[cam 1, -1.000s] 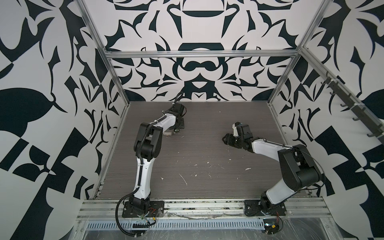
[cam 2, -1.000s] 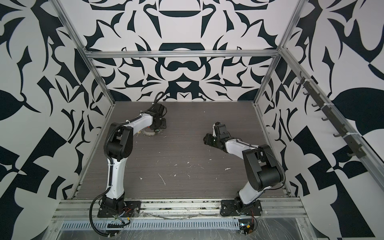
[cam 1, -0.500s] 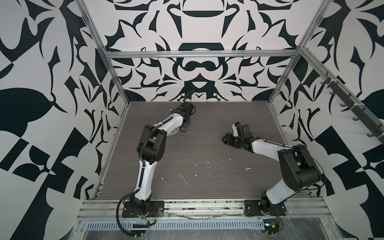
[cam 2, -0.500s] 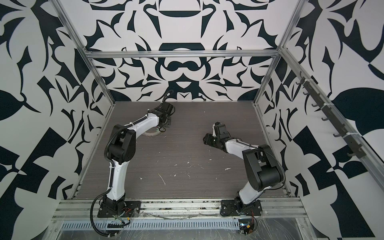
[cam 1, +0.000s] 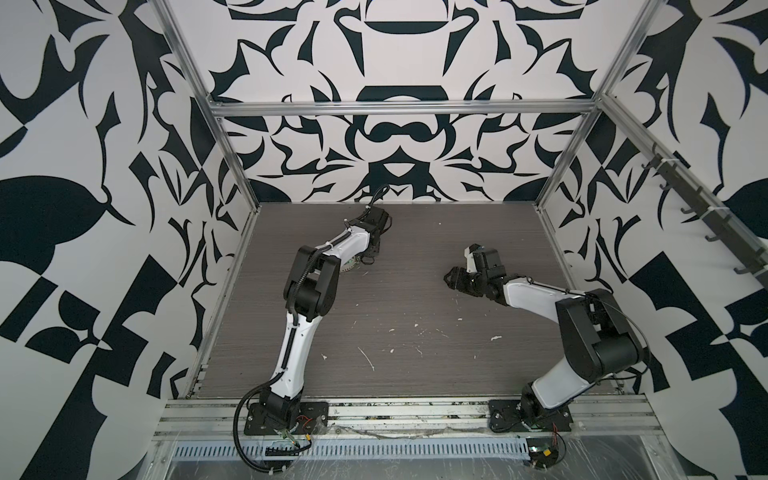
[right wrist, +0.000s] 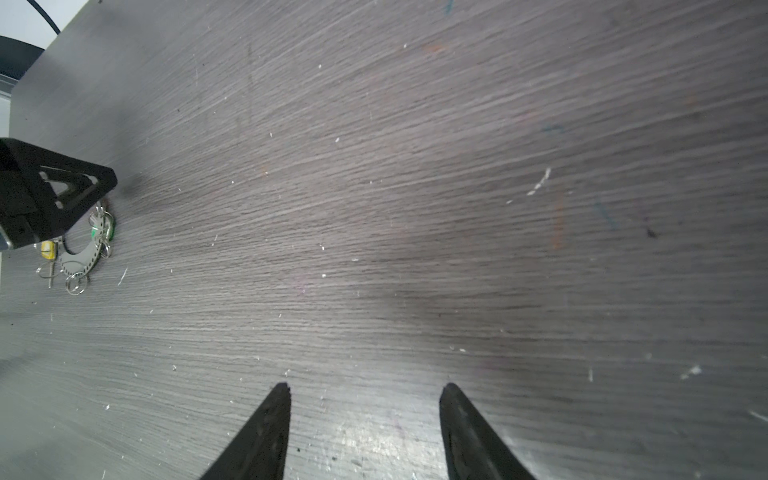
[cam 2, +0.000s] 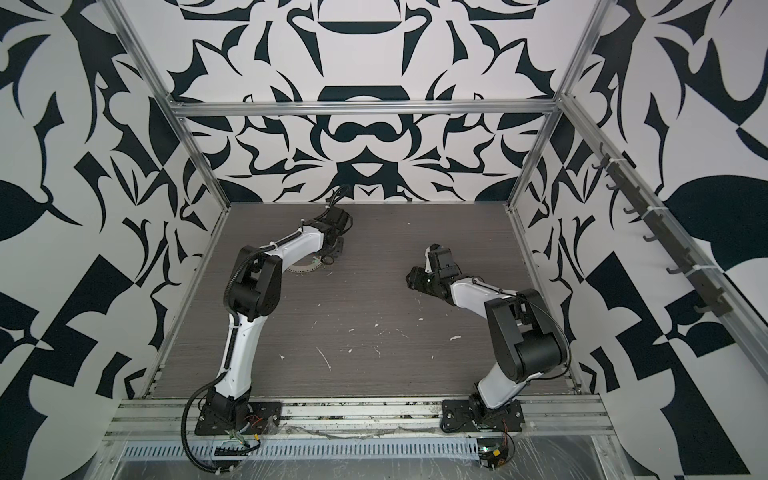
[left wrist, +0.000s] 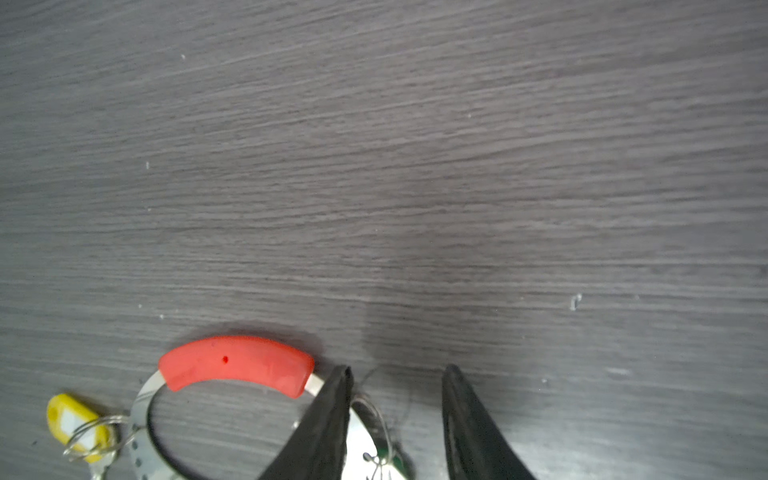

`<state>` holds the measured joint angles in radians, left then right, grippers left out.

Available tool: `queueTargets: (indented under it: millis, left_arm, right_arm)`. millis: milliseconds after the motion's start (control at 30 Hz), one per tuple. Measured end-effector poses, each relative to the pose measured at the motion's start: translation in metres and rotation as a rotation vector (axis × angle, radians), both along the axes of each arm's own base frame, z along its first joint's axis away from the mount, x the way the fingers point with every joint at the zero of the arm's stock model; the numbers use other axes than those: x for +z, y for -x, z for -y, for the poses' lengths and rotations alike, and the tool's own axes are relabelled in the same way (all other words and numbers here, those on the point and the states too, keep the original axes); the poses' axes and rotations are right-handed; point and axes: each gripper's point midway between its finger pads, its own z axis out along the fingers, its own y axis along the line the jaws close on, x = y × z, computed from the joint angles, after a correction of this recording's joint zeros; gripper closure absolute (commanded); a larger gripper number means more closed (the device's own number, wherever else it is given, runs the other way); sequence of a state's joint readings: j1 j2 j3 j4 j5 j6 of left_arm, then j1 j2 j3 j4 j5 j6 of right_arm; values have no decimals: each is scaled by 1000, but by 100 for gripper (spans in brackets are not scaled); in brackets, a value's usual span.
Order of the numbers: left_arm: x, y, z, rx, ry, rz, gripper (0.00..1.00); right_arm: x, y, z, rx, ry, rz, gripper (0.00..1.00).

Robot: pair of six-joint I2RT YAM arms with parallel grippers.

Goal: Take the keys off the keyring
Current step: 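Lower the left gripper and close it on the steel ring edge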

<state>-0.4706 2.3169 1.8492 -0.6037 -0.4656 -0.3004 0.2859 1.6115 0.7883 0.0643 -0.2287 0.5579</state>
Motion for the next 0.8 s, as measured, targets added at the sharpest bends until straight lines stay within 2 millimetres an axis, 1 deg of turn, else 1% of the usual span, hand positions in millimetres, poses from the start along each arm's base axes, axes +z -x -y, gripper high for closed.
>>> queueTargets:
  millis: [100, 333, 633, 800]
  left_arm:
    - [0, 1, 0, 2, 4, -3, 66]
    - [-6, 5, 1, 8, 17, -19, 67]
    - [-9, 5, -6, 42, 50, -9, 77]
    - [-10, 8, -8, 53, 65, -9, 83]
  right_arm:
    - [0, 0, 0, 0, 0, 0, 40]
    - [0, 0, 0, 0, -1, 0, 40]
    - [0, 0, -1, 2, -2, -1, 40]
    - [0, 0, -1, 2, -3, -1, 40]
